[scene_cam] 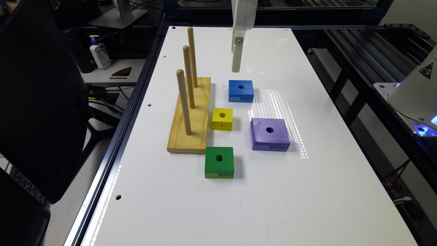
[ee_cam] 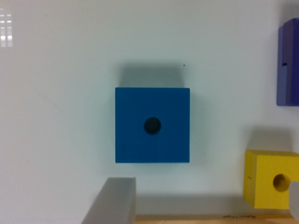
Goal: Pick up blue block.
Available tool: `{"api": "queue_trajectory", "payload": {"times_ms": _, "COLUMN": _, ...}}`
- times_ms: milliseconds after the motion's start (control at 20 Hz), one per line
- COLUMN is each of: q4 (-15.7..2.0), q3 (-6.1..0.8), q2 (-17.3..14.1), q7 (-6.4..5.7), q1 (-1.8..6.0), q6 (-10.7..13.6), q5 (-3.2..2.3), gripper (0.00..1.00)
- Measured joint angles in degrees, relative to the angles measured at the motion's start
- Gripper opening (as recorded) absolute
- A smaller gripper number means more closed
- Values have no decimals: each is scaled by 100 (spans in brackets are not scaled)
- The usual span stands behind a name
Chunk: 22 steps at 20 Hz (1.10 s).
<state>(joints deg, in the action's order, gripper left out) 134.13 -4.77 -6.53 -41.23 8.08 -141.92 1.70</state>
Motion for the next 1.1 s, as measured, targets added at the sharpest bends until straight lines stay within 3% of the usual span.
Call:
{"api": "queue_trajectory", "payload": {"times_ms": 800, "q4": 72, "q3": -9, "q2": -78, "q7": 0, "q1": -1, "q6": -65, "q5": -2, "gripper": 100}}
{"api": "queue_trajectory", "payload": {"times_ms": 1100, "q4": 285, "q3": -7, "q2": -58, "q7": 0, "q1": 0, "q6": -134, "q5": -2, "gripper": 100}}
